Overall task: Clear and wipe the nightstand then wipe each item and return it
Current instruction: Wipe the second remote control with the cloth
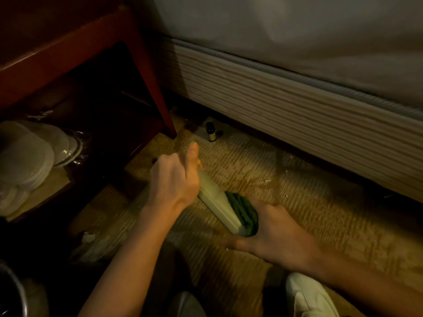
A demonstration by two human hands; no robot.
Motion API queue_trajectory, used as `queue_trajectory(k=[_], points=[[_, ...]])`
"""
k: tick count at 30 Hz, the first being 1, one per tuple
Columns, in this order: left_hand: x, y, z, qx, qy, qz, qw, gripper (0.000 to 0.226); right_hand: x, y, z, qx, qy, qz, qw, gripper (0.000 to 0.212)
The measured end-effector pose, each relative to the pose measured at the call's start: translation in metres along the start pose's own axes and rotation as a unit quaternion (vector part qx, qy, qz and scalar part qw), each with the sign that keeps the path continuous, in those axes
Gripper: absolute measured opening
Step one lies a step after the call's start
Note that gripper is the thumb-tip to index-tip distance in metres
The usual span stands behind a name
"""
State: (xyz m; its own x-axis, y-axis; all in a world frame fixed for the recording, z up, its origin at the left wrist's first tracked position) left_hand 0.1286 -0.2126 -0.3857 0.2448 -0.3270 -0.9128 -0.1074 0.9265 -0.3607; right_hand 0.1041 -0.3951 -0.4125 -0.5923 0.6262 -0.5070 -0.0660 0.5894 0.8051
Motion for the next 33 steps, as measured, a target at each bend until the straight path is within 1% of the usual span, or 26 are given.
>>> queue_trajectory(k=[2,4,7,9,11,13,14,16,18,20,22,23,25,27,28,30,31,33], points=[[0.000,-0.006,0.001,0.004,0.001,0.024,1.000,0.093,0.004,0.011,0.007,-0.027,-0.018,-0.050,0.998,0.068],[-0.001,-0.012,0.001,-0.002,0.004,0.066,0.998,0.098,0.008,0.026,0.017,-0.067,-0.038,-0.091,0.993,0.072],[-0.001,-0.017,0.001,-0.025,0.014,0.082,0.996,0.096,0.007,0.047,0.025,-0.108,-0.089,-0.129,0.982,0.061],[-0.004,-0.018,0.002,-0.045,0.016,0.083,0.995,0.081,0.008,0.050,0.027,-0.124,-0.121,-0.181,0.968,0.056],[-0.009,-0.017,0.003,-0.053,0.007,0.097,0.994,0.070,0.013,0.045,0.024,-0.152,-0.146,-0.269,0.940,0.060],[-0.011,-0.009,0.006,-0.060,0.000,0.104,0.993,0.074,0.019,0.028,0.022,-0.182,-0.178,-0.313,0.915,0.069],[-0.012,-0.004,0.007,-0.069,-0.004,0.102,0.992,0.077,0.021,0.018,0.021,-0.198,-0.184,-0.321,0.908,0.074],[-0.013,0.007,0.008,-0.092,-0.011,0.100,0.991,0.078,0.024,-0.004,0.020,-0.206,-0.166,-0.331,0.906,0.081],[-0.012,0.010,0.008,-0.110,-0.013,0.096,0.989,0.076,0.024,-0.021,0.018,-0.185,-0.130,-0.319,0.920,0.080],[-0.009,0.008,0.007,-0.114,-0.007,0.087,0.990,0.076,0.022,-0.022,0.017,-0.145,-0.087,-0.268,0.949,0.073],[-0.007,0.003,0.005,-0.110,-0.003,0.075,0.991,0.077,0.020,-0.016,0.017,-0.079,-0.049,-0.158,0.983,0.072],[-0.005,0.000,0.004,-0.103,0.000,0.069,0.992,0.079,0.018,-0.010,0.018,-0.067,-0.047,-0.111,0.990,0.075],[-0.003,-0.012,0.000,-0.076,0.000,0.070,0.995,0.087,0.014,0.005,0.024,-0.074,-0.054,-0.058,0.994,0.073],[-0.001,-0.024,-0.004,-0.057,0.005,0.073,0.996,0.092,0.010,0.017,0.030,-0.085,-0.070,-0.040,0.993,0.061],[0.000,-0.028,-0.005,-0.057,0.010,0.067,0.996,0.088,0.007,0.020,0.033,-0.087,-0.078,-0.040,0.992,0.055],[0.001,-0.031,-0.003,-0.058,0.012,0.063,0.996,0.075,0.004,0.023,0.037,-0.092,-0.093,-0.045,0.990,0.051],[0.001,-0.031,-0.002,-0.056,0.010,0.066,0.996,0.070,0.004,0.023,0.037,-0.095,-0.097,-0.047,0.990,0.051],[0.000,-0.029,0.001,-0.048,0.004,0.065,0.997,0.068,0.006,0.020,0.035,-0.090,-0.097,-0.046,0.990,0.057]])
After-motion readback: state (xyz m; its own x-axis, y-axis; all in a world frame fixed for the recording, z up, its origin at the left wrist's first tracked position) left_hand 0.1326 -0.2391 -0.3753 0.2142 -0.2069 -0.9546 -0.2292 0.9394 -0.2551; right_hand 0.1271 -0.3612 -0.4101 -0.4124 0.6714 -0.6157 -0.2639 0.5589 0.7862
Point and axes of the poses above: each hand's wrist, its own z-axis towards the middle knuckle, its own x-axis out of the palm, y = z × x, the point moved 3 cm from there along z, towards the middle knuckle, and after that the axes turned 12 degrees about z, right-handed, at the moved point
